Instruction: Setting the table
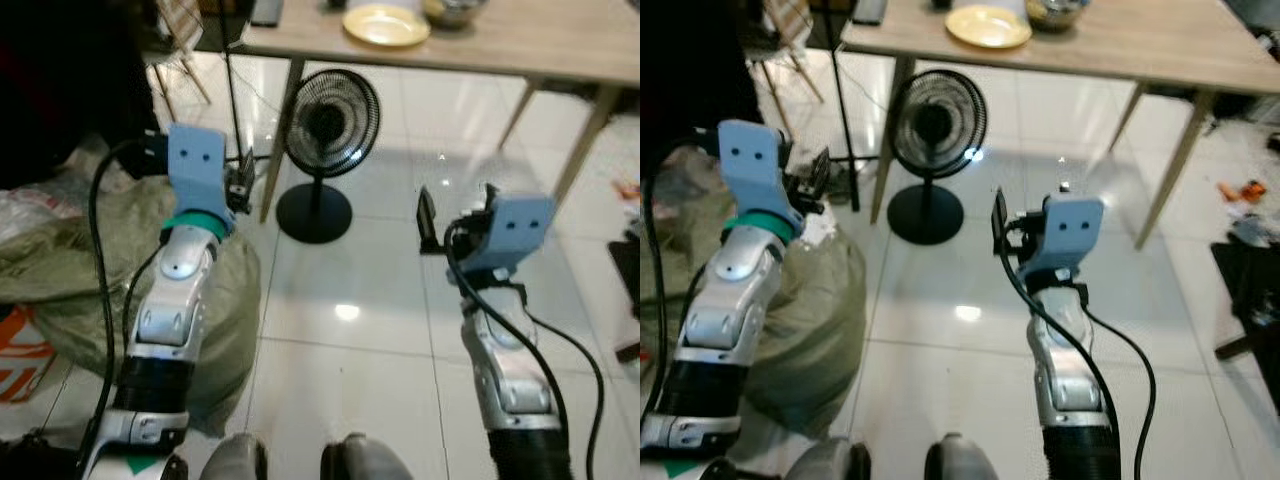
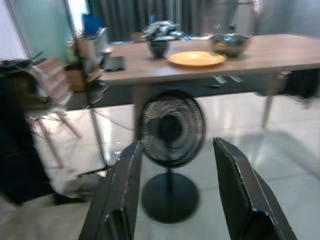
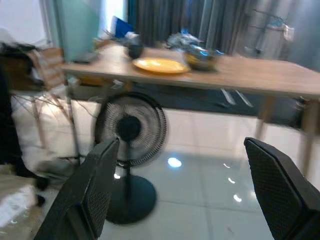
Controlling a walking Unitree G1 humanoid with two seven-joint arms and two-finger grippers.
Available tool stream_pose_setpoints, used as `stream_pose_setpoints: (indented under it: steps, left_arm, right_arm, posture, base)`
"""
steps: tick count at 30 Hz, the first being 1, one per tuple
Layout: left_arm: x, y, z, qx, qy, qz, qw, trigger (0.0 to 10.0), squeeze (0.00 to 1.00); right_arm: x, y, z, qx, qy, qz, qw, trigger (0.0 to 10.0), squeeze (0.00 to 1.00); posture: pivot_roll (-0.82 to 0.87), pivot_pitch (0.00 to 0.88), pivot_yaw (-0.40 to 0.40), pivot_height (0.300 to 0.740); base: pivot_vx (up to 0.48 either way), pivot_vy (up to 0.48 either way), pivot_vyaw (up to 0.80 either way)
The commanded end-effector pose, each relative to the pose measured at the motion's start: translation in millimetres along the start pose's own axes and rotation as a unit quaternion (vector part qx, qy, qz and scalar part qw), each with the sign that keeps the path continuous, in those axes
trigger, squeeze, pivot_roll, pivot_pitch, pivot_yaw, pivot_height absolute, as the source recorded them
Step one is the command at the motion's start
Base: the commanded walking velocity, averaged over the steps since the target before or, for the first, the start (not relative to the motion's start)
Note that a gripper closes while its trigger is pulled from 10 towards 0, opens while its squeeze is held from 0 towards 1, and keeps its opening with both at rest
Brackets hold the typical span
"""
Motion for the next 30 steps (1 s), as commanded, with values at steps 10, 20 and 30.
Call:
stream_pose_setpoints:
  steps: [10, 20, 30]
  left_arm:
    - [1.9, -5.5, 3.3, -0.004, 0.005, 0.010, 1.000, 10.0, 0.00]
    - [1.6, -5.3, 2.7, -0.003, 0.005, 0.010, 1.000, 10.0, 0.00]
    - [1.2, -5.3, 2.4, -0.003, 0.005, 0.009, 1.000, 10.0, 0.00]
  right_arm:
    - [2.6, -3.0, 1.1, 0.001, 0.001, 0.006, 1.000, 10.0, 0.00]
    - [2.5, -3.2, 1.0, 0.001, 0.001, 0.007, 1.000, 10.0, 0.00]
    - [1.9, -3.2, 1.2, 0.002, 0.002, 0.006, 1.000, 10.0, 0.00]
  posture:
    - [-0.01, 0.033, -0.004, 0.740]
    - [-0.01, 0.032, -0.004, 0.740]
    - [-0.01, 0.027, -0.004, 0.740]
  base:
    - [-0.291, 0.000, 0.00]
    - [-0.291, 0.000, 0.00]
    - [-0.292, 0.000, 0.00]
Point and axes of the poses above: a point about 5 cm out from each wrist's last joint towards the gripper, its own x axis pointing back from the gripper into the wrist, its own y axis along the axis of the wrist's last joint, z = x × y, the point moved 5 cm from there along -x, pointing out of the wrist towards the gripper, and after that the axes turned 10 degrees about -x, right-handed, at the moved point
